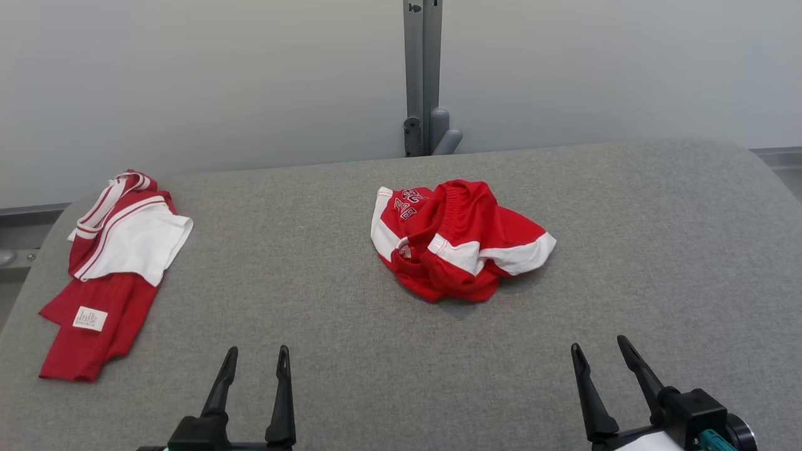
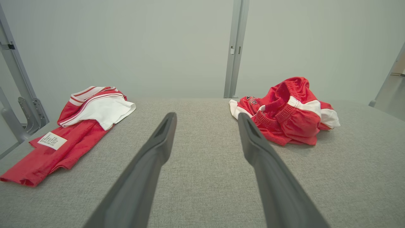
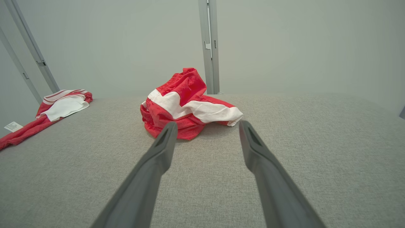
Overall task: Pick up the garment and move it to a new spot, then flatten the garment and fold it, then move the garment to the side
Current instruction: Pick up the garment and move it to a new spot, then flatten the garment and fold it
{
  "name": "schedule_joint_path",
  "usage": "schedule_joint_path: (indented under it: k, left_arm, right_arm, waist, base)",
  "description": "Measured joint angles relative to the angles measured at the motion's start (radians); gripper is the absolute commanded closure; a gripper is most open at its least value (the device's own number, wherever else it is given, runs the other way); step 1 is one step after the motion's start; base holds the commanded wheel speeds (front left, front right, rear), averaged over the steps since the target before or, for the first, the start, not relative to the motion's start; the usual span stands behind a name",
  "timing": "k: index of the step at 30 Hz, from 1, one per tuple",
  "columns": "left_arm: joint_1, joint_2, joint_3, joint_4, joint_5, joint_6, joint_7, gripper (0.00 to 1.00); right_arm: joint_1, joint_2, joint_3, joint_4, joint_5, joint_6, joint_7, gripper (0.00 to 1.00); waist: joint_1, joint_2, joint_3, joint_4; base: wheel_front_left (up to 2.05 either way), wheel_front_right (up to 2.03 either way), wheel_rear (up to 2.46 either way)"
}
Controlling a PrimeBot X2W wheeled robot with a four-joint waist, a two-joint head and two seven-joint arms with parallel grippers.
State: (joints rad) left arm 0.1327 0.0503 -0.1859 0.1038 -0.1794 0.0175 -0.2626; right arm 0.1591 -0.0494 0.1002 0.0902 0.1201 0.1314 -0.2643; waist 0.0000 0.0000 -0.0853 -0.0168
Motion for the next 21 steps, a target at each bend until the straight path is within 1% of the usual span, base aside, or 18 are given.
schedule_joint_path:
  k: [21]
  left_arm:
    - [-0.007,0.000,-0.028,0.025,-0.005,0.001,0.000,0.00]
  right_arm:
    - [-0.005,0.000,0.000,0.006,0.001,0.000,0.000,0.00]
  waist:
    - [0.0000,0.0000,-0.004,0.008]
  base:
    - [0.00,0.00,0.00]
